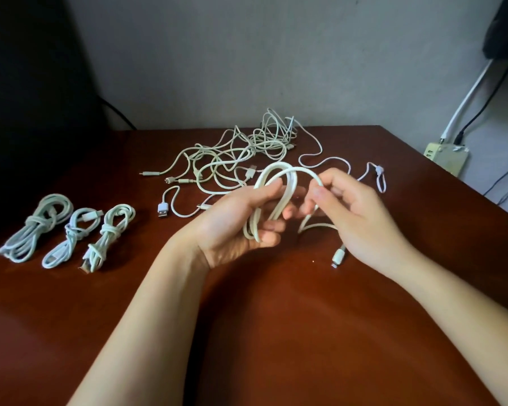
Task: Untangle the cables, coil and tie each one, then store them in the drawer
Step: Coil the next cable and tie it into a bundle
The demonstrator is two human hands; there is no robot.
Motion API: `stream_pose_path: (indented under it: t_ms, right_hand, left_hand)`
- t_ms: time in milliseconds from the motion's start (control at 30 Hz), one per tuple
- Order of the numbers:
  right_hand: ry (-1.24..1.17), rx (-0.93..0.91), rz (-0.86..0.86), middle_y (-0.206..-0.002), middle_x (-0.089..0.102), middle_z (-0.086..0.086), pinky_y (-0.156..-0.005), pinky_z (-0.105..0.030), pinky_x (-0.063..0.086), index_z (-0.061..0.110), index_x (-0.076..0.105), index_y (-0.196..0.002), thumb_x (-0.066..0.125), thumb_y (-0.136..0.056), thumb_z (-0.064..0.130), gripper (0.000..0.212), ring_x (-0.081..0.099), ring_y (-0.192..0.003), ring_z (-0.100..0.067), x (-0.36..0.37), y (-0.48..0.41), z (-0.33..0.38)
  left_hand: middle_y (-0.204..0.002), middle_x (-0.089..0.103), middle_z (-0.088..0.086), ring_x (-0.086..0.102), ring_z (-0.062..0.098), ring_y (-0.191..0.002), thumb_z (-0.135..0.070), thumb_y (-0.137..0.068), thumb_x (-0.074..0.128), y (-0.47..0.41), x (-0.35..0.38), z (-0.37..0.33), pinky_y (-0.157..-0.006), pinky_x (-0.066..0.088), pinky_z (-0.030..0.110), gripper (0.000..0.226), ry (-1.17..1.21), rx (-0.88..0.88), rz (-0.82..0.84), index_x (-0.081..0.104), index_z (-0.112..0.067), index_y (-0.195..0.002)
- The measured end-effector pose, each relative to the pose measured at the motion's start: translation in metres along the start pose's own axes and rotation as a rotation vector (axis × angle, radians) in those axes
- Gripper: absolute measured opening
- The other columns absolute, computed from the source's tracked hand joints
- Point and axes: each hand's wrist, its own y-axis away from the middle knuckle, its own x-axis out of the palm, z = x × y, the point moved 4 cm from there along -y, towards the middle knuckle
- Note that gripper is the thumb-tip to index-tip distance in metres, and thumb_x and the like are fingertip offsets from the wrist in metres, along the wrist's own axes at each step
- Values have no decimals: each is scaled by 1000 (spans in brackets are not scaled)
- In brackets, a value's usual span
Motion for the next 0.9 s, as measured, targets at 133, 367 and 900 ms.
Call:
stream_pose_path:
  t_ms: [133, 367, 900]
  right_hand:
    - [4, -79, -144, -55, 51, 7, -59, -22, 44, 23, 57, -81, 47, -96, 22, 18, 49, -52, -7, -10, 0, 7]
    - [359, -348, -301, -74, 63, 12, -65, -17, 38, 25, 65, -94, 54, -93, 18, 13, 52, -66, -16, -18, 5, 23]
    - [444, -572, -363, -62, 35, 11, -59, -7, 27, 16, 67, -99, 59, -93, 14, 10, 31, -56, -4, -17, 16, 38]
  left_hand:
    - [-65, 46, 1, 29, 6, -52, -32, -78, 52, 2, 2, 7, -40, 24, 12, 41, -136, -86, 47, 62, -6, -108]
    - [-71, 49, -5, 39, 3, -57, -43, -86, 50, 7, 14, 22, -48, 38, 12, 50, -483, -218, 244, 61, -9, -121]
    - [-68, 44, -8, 35, 2, -55, -46, -85, 58, 10, 18, 24, -50, 35, 12, 54, -604, -242, 291, 60, -7, -122]
